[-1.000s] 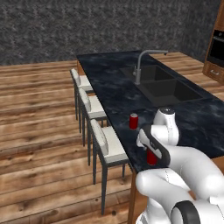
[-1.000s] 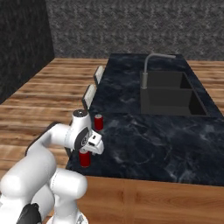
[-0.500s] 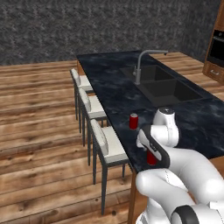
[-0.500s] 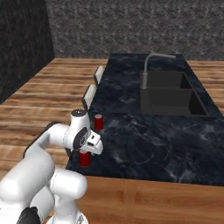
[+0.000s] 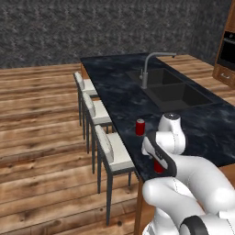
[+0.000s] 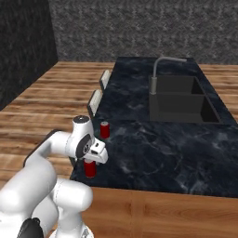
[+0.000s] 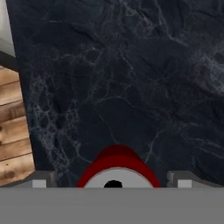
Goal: Four empty soda cans are scattered around the kitchen. Gather all the cans and cluster them next to the stove for recycling.
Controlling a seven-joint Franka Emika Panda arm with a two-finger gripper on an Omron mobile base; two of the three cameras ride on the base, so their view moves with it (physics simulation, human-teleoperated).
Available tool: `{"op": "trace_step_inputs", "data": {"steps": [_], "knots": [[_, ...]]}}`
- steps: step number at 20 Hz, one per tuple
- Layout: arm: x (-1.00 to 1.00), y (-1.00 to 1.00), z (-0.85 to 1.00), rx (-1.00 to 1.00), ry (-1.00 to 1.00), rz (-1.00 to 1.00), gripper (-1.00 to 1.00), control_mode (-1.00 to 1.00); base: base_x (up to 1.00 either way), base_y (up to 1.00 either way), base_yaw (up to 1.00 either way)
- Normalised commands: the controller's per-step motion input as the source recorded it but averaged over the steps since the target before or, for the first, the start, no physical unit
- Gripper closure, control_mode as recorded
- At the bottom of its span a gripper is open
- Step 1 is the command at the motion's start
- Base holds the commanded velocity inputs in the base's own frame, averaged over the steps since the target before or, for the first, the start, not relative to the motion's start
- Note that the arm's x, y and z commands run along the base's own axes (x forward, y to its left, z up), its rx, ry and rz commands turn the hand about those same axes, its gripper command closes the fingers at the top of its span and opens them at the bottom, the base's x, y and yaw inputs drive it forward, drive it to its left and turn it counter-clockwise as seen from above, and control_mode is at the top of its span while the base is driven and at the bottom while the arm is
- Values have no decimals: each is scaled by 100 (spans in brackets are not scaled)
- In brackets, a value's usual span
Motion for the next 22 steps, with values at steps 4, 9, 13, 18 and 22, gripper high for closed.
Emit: {"op": "trace_step_inputs", "data": {"steps": [4,9,13,18,22], "knots": [[0,0,-29,-4,1,0,-100,-100,0,0,0],[0,0,-39,-8,2,0,-100,-100,0,0,0],[-3,0,-33,-6,0,0,-100,-100,0,0,0],[-5,0,-19,-2,0,0,-100,-100,0,0,0],[-26,0,-21,0,3,0,-100,-100,0,0,0]]}}
